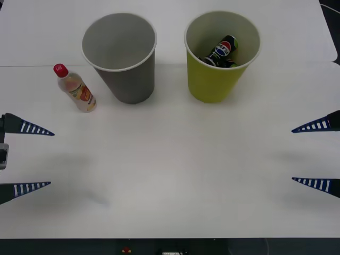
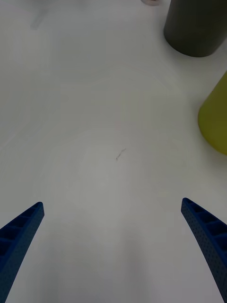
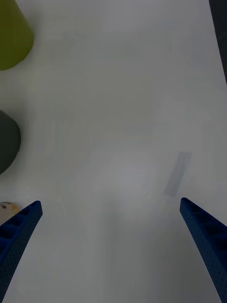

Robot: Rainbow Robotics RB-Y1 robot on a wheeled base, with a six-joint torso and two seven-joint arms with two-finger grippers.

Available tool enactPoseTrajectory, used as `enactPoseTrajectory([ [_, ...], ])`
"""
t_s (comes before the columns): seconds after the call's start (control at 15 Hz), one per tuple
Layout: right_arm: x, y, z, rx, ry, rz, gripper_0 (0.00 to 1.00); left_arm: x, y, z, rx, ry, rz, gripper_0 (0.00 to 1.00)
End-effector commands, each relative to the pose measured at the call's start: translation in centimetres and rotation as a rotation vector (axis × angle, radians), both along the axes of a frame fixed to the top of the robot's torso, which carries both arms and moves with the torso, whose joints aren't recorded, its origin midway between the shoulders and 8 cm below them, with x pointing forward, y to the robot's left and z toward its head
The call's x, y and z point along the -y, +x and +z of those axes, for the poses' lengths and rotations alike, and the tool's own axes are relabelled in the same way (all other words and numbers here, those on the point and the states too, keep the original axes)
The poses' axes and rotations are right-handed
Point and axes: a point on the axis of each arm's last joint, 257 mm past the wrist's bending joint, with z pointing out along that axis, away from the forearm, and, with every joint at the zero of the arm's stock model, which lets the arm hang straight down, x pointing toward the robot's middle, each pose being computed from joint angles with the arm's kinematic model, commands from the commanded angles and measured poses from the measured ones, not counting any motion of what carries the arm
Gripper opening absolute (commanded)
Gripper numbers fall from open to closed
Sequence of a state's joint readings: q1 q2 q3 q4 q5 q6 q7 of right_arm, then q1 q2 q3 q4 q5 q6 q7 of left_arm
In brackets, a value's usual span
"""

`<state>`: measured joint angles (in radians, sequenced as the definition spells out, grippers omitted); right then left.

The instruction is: Put the can into the green bin and the plastic bottle into the gray bin

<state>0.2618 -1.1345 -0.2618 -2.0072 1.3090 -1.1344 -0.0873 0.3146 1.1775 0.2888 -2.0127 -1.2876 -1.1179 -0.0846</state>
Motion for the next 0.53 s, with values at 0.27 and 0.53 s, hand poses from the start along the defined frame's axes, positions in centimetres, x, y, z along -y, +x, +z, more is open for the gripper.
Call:
enactPoseTrajectory([
  [0.27,0.0,0.0,0.0,0.0,0.0,0.0,1.0,-0.16,0.36,0.18,-0.014,-0.122,0.128,1.0],
  [0.53,0.0,0.0,0.0,0.0,0.0,0.0,1.0,-0.51,0.68,0.24,-0.031,-0.236,0.257,1.0],
])
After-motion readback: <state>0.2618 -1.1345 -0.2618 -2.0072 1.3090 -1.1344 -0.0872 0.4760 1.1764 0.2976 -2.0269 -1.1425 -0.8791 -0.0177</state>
